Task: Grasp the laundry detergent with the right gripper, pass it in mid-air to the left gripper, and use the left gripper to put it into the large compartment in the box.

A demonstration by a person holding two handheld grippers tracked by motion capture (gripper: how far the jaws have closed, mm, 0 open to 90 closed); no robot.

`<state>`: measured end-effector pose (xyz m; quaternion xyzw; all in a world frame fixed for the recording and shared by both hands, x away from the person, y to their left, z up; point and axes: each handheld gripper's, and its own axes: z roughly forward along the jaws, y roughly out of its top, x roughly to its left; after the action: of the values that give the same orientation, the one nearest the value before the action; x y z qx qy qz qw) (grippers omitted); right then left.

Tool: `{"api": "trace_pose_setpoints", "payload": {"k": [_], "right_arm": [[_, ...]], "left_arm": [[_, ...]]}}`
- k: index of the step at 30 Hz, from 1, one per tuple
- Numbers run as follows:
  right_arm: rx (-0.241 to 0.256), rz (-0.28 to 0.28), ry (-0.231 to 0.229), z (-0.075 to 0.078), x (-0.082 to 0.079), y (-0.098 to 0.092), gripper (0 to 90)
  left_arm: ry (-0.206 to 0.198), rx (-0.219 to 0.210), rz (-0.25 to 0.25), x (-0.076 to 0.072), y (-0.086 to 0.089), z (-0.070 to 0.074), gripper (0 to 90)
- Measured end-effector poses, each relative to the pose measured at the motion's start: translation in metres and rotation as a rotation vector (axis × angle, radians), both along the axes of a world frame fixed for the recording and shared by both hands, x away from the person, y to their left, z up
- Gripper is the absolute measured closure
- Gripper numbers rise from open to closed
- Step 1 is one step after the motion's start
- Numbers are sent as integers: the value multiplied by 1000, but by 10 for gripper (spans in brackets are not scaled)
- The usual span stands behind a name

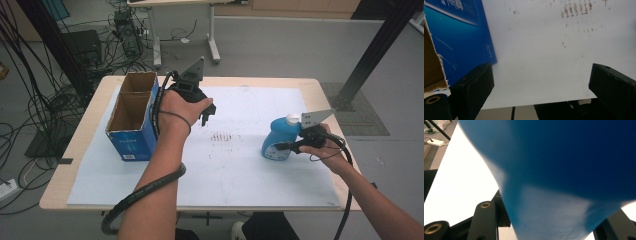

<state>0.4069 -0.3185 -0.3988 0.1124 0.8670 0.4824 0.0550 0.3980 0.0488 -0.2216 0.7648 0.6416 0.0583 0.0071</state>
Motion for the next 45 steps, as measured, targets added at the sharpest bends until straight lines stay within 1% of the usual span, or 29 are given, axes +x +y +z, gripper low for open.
{"api": "trace_pose_setpoints", "payload": {"k": [14,39,45], "right_arm": [[-1,-3,1,0,0,0,441],[-3,-9,0,0,-1,1,445],[-8,-30,1,1,-2,2,447]], "left_arm": [[4,13,-7,0,-3,0,65],[4,11,-10,2,-2,2,65],[1,8,-23,2,-2,6,65]]}}
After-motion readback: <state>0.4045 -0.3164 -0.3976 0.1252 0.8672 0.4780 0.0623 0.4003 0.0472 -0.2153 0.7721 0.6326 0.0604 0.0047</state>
